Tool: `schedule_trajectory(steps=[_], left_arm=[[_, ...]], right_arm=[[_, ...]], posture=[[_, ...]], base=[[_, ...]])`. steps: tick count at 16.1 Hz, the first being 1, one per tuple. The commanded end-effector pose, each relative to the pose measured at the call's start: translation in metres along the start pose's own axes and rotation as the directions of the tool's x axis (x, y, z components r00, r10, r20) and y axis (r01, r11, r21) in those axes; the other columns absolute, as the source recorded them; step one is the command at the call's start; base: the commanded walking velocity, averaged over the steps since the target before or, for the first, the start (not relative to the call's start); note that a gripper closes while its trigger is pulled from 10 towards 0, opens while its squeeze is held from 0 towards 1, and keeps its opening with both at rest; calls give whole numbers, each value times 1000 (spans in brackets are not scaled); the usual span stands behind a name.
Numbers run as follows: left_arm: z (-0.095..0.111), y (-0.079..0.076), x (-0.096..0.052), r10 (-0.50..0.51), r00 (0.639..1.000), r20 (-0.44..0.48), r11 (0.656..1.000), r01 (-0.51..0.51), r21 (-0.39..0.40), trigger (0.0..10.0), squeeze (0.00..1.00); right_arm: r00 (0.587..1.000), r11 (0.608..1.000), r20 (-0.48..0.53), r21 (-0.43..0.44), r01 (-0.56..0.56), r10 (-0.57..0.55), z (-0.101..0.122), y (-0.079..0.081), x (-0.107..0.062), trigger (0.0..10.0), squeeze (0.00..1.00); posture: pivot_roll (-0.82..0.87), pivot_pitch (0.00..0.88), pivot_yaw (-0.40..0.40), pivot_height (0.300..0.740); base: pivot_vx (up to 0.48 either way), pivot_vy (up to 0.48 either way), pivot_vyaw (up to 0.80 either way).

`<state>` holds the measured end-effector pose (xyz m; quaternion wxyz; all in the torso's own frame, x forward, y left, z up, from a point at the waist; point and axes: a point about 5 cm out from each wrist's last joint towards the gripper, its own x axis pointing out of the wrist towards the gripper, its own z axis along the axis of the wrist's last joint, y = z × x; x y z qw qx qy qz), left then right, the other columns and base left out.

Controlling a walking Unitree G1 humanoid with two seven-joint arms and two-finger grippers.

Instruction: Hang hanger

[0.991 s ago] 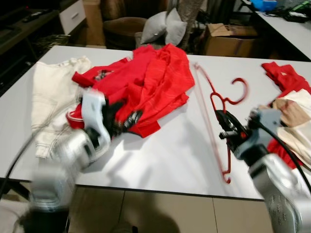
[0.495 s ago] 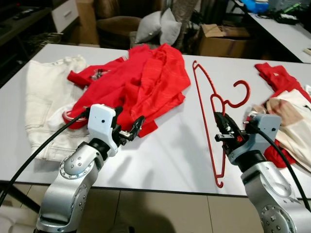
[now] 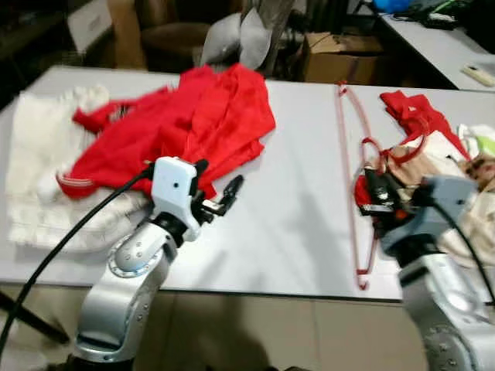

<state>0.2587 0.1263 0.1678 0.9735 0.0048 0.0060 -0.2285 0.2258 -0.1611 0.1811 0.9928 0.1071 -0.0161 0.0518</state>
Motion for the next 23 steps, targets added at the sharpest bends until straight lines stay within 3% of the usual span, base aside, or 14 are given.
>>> schedule_trajectory(steps=[1,12,14,20,23], left_arm=[[5,-2,3,-1,1000,26,1000,1,-2,10000,0],[2,-3,6,33,999,19,999,-32,-25,10000,0],[0,-4,7,41,999,6,997,-40,-64,10000,0],[0,-2,6,46,999,13,997,-45,-59,10000,0],[1,0,7,46,999,18,997,-45,-56,10000,0]], right_arm=[[999,1000,29,-22,18,-17,7,-2,-1,10000,0],[1000,996,-14,-90,8,-9,0,-4,-1,10000,0],[1000,996,-14,-91,12,-13,0,-4,-1,10000,0],[997,993,-34,-98,64,-68,-4,-13,-6,10000,0],[994,991,-47,-92,94,-99,-9,-18,-9,10000,0]], posture=[[49,48,-19,740],[41,59,-27,740],[38,60,-29,740],[42,64,-30,740],[45,63,-28,740]], base=[[0,-379,0],[0,-374,-110],[0,0,-800],[0,0,-800],[0,450,-800]])
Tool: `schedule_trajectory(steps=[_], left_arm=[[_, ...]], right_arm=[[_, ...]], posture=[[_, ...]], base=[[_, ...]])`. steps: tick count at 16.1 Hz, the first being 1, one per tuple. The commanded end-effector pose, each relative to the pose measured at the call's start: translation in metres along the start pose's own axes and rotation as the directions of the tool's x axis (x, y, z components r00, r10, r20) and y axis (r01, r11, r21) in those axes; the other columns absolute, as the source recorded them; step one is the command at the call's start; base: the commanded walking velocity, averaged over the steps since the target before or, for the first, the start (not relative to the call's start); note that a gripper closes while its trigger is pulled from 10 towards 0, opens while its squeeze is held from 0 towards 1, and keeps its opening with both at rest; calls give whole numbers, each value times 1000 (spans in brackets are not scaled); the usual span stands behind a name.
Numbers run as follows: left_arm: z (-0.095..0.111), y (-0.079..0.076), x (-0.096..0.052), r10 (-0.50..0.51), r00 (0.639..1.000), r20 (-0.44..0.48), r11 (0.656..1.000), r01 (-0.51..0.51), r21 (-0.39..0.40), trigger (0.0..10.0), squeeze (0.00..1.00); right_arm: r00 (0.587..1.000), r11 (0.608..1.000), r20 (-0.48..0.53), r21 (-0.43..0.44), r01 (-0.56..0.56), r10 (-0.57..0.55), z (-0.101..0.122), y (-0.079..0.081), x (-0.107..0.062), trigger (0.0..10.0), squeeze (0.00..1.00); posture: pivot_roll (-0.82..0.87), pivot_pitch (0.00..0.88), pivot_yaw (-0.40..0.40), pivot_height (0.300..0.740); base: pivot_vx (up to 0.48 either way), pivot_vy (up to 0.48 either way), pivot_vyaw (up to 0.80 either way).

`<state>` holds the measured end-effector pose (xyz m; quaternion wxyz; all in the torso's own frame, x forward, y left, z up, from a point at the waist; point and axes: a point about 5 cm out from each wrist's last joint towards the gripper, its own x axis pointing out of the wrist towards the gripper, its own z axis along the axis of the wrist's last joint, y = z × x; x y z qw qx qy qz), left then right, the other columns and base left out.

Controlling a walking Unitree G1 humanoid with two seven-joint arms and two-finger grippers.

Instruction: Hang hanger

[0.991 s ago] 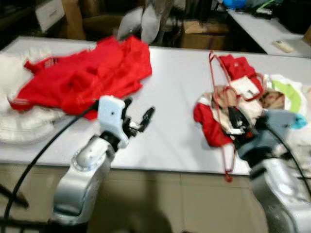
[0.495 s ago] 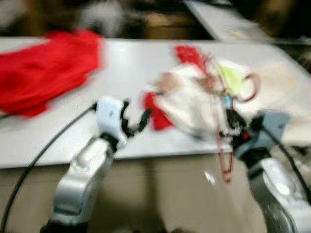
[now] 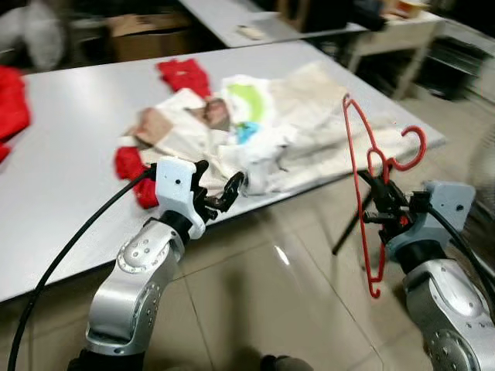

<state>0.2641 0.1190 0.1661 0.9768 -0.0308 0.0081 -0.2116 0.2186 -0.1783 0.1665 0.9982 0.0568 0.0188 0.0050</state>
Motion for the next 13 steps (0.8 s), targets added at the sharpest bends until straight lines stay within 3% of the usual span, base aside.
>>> schedule_trajectory(steps=[1,2,5,6,11,13], left_arm=[[2,5,0,18,1000,0,1000,-18,22,10000,0],[4,7,0,23,1000,8,998,-23,66,10000,0],[4,6,2,40,999,5,997,-40,67,10000,0],[1,6,1,50,999,-2,998,-50,34,10000,0],[0,3,1,17,1000,21,999,-17,40,10000,0],[0,5,2,42,999,24,998,-44,51,10000,0]], right_arm=[[1000,1000,9,9,4,-4,1,1,0,10000,0],[1000,1000,7,9,9,-9,0,1,-1,10000,0],[1000,1000,-16,-6,0,0,-4,0,-1,10000,0],[1000,1000,-29,-21,-4,3,-6,0,-2,10000,0],[998,998,-58,-55,-5,2,-10,-4,0,10000,0],[998,998,-55,-61,1,-4,-10,-6,1,10000,0]], posture=[[45,63,-28,740],[45,63,-28,740],[39,64,-22,740],[39,65,-22,740],[40,65,-25,740],[40,65,-23,740]], base=[[0,0,-800],[0,0,-800],[0,-480,-415],[0,0,0],[0,0,0],[345,0,-800]])
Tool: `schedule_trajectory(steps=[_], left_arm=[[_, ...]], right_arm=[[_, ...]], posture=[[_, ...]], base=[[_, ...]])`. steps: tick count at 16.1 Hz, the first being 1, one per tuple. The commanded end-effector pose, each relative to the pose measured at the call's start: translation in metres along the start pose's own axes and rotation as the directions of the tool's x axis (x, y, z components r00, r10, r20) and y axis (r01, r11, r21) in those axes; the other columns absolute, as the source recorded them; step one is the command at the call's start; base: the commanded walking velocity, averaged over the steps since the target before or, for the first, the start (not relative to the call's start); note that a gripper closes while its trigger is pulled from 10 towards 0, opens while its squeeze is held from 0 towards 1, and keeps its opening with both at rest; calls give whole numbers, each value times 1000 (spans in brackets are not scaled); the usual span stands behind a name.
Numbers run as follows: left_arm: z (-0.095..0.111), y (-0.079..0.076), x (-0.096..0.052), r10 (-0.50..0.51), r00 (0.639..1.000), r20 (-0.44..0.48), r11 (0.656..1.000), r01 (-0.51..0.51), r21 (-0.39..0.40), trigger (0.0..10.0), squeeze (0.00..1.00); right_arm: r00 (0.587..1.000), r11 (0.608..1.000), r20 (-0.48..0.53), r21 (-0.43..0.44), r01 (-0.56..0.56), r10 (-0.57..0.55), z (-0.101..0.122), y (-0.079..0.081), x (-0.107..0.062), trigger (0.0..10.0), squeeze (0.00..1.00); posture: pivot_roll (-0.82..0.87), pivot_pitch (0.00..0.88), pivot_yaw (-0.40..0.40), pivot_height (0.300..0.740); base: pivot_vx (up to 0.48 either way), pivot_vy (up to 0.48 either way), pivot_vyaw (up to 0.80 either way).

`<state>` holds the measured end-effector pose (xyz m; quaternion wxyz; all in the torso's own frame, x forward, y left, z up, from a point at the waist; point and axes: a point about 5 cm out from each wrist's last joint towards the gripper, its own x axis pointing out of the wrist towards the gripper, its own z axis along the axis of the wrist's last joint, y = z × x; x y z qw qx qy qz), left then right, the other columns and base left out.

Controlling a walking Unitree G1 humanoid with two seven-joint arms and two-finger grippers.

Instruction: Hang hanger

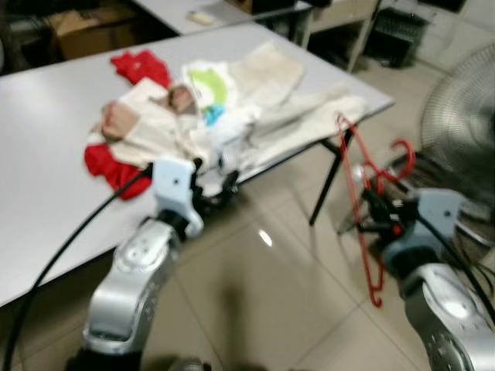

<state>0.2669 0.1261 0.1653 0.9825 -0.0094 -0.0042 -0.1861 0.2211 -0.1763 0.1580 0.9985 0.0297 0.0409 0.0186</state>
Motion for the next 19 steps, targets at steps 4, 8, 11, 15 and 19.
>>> schedule_trajectory(steps=[4,8,11,15,19], left_arm=[[-3,-1,3,1,1000,-9,998,-1,55,10000,0],[-7,-1,3,0,1000,-26,995,2,98,10000,0],[-8,0,2,3,1000,-27,994,0,107,10000,0],[-7,2,2,17,1000,-14,994,-15,107,10000,0],[-6,17,2,99,994,-36,989,-94,113,10000,0]], right_arm=[[1000,999,-23,-47,10,-12,-5,-6,-1,10000,0],[999,998,-32,-58,-16,14,-7,-3,-1,10000,0],[999,998,-33,-63,-25,23,-7,-5,0,10000,0],[995,988,-35,-122,-99,95,-5,1,0,10000,0],[991,986,-6,-95,-136,136,-4,7,0,10000,0]], posture=[[39,66,-21,740],[41,66,-21,740],[41,64,-23,740],[39,63,-24,740],[42,59,-24,740]], base=[[345,0,-153],[346,0,0],[347,0,0],[345,0,109],[73,0,200]])
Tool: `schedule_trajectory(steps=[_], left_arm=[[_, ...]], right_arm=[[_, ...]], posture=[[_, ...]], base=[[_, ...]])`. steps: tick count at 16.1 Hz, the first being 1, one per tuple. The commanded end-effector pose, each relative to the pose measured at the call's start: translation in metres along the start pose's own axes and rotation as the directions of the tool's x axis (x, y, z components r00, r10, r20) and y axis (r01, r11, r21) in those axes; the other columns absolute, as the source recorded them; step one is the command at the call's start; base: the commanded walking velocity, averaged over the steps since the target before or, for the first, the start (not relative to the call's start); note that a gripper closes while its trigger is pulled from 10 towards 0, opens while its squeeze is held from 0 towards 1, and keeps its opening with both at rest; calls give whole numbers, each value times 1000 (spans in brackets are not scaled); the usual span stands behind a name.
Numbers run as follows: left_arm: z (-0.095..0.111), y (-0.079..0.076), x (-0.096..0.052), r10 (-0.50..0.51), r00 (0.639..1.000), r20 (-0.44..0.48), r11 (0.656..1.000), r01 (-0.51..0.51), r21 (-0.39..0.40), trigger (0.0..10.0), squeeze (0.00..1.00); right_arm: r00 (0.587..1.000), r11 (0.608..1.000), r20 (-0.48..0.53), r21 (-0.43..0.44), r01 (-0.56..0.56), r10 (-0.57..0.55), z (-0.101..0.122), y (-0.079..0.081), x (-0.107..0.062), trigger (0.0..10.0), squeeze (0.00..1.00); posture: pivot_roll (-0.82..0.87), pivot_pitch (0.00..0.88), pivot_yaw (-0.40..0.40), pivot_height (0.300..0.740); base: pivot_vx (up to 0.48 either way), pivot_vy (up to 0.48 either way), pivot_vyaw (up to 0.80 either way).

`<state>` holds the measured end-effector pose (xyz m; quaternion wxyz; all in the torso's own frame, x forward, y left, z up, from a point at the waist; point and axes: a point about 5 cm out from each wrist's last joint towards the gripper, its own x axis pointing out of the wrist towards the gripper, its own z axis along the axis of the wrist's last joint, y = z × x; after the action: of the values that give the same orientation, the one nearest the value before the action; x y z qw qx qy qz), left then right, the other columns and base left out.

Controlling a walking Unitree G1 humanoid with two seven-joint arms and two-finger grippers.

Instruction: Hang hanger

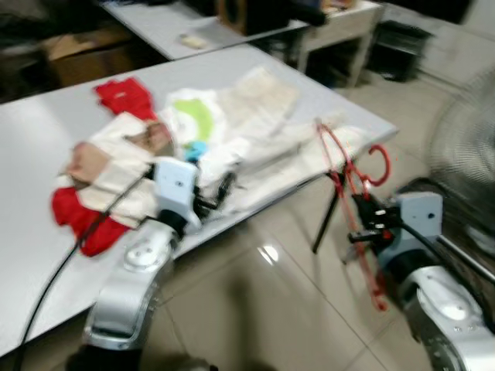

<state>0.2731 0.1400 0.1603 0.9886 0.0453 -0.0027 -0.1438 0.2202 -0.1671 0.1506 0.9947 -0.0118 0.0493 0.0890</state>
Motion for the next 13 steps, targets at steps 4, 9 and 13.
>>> schedule_trajectory(steps=[4,9,13], left_arm=[[3,32,10,113,993,-27,992,-112,53,10000,1000],[-14,89,18,325,924,-199,921,-262,289,10000,0],[-22,105,17,377,887,-266,917,-316,245,10000,0]], right_arm=[[997,998,56,-46,-47,50,10,2,6,10000,0],[993,991,42,-79,-110,113,8,2,10,10000,0],[993,991,42,-75,-107,111,3,-2,14,10000,0]], posture=[[36,53,-1,740],[37,23,20,740],[46,0,44,740]], base=[[0,0,0],[0,0,0],[0,0,0]])
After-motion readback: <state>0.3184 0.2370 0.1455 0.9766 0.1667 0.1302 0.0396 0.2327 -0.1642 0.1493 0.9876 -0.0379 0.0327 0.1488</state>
